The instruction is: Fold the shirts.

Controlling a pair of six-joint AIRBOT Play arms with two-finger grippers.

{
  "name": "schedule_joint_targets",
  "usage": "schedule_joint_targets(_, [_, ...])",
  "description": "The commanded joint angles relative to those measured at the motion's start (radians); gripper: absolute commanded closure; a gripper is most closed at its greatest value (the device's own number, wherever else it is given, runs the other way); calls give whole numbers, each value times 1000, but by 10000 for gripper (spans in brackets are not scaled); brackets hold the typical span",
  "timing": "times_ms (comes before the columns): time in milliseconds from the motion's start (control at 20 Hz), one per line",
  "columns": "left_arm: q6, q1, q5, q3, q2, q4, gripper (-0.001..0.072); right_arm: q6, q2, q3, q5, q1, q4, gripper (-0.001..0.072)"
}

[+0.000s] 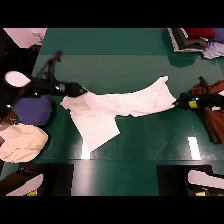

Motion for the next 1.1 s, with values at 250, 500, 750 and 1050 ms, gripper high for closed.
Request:
schedule_joint_targets(250, [-2, 191, 11, 545, 212, 4, 685, 18, 386, 462, 26, -19, 5, 699])
schedule_joint_targets(500, [-24, 193, -2, 880, 245, -9, 685, 34, 524, 695, 17, -19, 1, 699])
schedule_joint_targets(750, [-111, 193, -2, 1119, 246, -41, 685, 125, 556, 898, 95, -19, -131, 699])
schedule_joint_targets(1050, [-123, 193, -39, 1091, 276, -45, 686, 219, 398, 1128, 487, -19, -340, 700])
